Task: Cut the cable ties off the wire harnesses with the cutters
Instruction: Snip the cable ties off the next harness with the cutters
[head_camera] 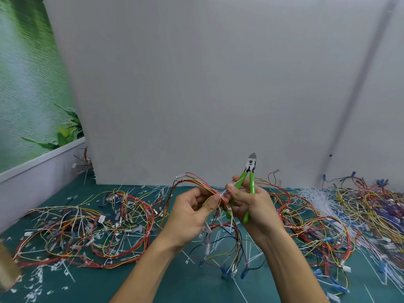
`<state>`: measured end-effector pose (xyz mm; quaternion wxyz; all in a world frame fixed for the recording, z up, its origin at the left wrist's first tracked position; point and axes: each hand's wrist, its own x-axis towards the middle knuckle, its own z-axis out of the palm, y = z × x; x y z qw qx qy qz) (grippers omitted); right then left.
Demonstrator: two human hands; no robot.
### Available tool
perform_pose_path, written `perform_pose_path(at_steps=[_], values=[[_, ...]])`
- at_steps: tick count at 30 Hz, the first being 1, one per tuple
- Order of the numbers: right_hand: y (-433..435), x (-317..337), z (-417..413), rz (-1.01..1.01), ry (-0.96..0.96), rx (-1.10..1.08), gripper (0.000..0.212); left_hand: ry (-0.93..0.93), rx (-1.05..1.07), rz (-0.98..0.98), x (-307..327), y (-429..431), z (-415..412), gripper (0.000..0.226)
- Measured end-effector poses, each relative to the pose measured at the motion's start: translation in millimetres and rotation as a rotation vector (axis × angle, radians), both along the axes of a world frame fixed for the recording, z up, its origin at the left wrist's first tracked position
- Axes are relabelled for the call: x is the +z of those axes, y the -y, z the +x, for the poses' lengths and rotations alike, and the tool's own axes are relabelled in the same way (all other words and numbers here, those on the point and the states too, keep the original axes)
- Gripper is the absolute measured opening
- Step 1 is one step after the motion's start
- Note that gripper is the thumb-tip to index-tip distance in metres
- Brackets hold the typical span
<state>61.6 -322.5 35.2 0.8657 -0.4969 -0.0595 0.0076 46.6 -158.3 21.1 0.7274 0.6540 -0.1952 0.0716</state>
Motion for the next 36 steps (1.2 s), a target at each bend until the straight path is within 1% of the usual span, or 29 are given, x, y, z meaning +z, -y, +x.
perform_pose_path(at_steps=[5,9,12,14,16,20,22,24,26,28,31,36], values=[[2.4,2.1,-0.2,-0.023,0.039,-0.055,0.047,0.006,0.008,-0.033,1.0,2.9,-1.6,0.025],[5.4,6.0,-3.9,-0.140,0.106,-0.183,0.031,0.001,0.019,-0.049,2.6,0.0,-0.5,0.026],[7.6,5.6,-4.8,-0.404,0.183,-0.351,0.017,-0.023,-0.033,-0.095,4.8,-0.7,-1.9,0.031],[11.0,2.6,-3.3,-0.617,0.238,-0.406,0.013,-0.050,-0.050,-0.148,6.5,-2.4,-2.7,0.032],[16.2,0.4,-1.1,-0.793,0.279,-0.372,0.014,-0.062,-0.025,-0.177,8.4,-5.4,-2.1,0.031],[30.7,1.0,1.0,-1.063,0.346,-0.241,0.019,-0.033,0.059,-0.200,11.3,-12.8,2.1,0.026],[36.6,2.5,-1.2,-1.183,0.390,-0.170,0.019,-0.010,0.113,-0.196,11.4,-17.3,5.5,0.023],[38.6,3.7,-3.8,-1.267,0.413,-0.114,0.024,0.024,0.154,-0.167,11.2,-21.9,8.6,0.022],[36.5,4.0,-6.2,-1.309,0.428,-0.072,0.029,0.057,0.176,-0.135,10.9,-24.5,9.8,0.022],[31.9,3.8,-7.9,-1.302,0.450,-0.040,0.030,0.080,0.210,-0.100,10.3,-25.3,9.8,0.022],[26.6,4.4,-9.7,-1.266,0.471,-0.031,0.027,0.106,0.237,-0.084,9.4,-25.2,10.4,0.021],[24.9,5.3,-10.8,-1.242,0.485,-0.029,0.023,0.138,0.220,-0.077,9.7,-25.1,10.6,0.018]])
